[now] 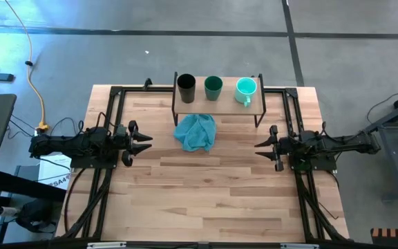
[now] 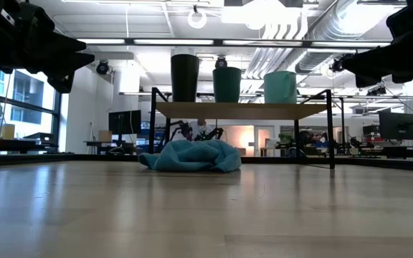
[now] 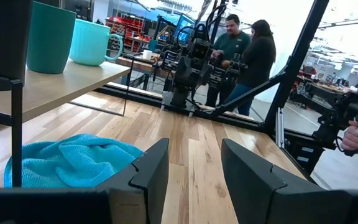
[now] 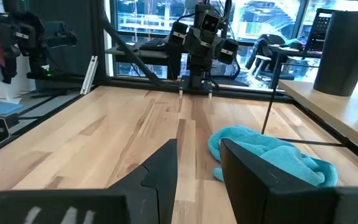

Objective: Stack small to large cups/mugs on shelf
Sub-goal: Return to Home Position

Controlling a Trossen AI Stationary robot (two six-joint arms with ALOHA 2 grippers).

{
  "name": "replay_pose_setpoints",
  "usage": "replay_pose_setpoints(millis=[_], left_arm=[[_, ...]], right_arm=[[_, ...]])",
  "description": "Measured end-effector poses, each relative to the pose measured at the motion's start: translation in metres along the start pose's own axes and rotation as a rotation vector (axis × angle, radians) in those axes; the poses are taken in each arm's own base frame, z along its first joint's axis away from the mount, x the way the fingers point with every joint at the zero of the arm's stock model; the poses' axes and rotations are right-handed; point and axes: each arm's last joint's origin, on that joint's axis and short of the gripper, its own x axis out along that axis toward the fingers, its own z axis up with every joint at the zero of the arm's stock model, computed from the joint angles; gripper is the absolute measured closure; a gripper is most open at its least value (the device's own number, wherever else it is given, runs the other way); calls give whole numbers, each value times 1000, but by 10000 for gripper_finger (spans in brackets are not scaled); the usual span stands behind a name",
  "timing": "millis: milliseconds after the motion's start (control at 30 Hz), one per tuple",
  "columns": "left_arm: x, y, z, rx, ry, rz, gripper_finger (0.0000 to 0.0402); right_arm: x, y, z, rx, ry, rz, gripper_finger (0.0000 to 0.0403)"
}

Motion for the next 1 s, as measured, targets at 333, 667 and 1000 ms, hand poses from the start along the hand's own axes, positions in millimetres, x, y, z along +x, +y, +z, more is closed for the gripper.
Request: replay_pose_setpoints(millis=[333,667,1000], left_arm=[[0,0,0,0,0,0,266],[0,0,0,0,0,0,266],[0,0,0,0,0,1,266]], right_arm=[[0,-2,0,20,0,6,291],[-1,-11,0,21,-15,-4,291],[-1,-10,1,18,-17,13,291]])
